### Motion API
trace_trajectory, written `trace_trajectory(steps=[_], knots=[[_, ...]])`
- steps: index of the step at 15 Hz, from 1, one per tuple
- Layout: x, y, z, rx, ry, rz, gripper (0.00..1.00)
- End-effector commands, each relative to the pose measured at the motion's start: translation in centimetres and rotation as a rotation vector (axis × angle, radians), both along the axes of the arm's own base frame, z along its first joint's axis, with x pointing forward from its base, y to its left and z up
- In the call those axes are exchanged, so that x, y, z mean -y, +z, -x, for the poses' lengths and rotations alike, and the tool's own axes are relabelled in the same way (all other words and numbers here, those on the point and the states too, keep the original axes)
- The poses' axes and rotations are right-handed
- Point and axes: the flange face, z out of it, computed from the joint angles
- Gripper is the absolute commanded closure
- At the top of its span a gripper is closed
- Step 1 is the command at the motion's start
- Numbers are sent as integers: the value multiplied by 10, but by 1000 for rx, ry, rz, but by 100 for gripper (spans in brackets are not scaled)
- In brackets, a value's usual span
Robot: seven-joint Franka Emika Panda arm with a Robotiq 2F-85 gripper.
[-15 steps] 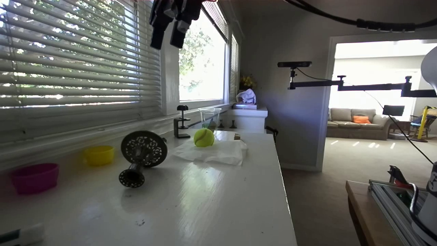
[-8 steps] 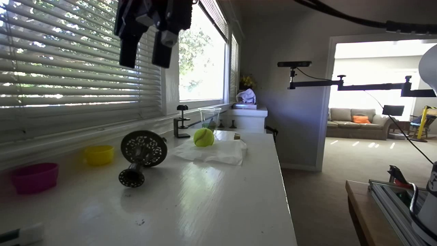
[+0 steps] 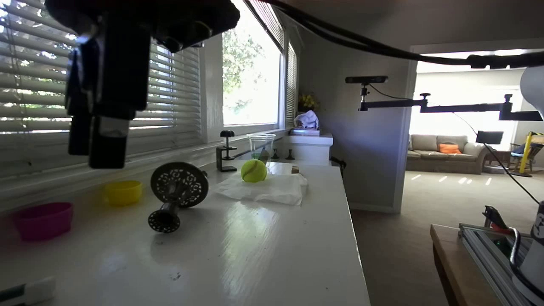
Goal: Put the marker in the cup
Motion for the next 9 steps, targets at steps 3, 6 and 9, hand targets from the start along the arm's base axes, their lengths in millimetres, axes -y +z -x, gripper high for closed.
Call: trace_trajectory(steps=[3, 6, 9], knots=[[-45, -17, -15, 39, -116, 48, 0], [-59, -31, -20, 61, -182, 90, 0], [-74, -44, -26, 60, -201, 98, 0]])
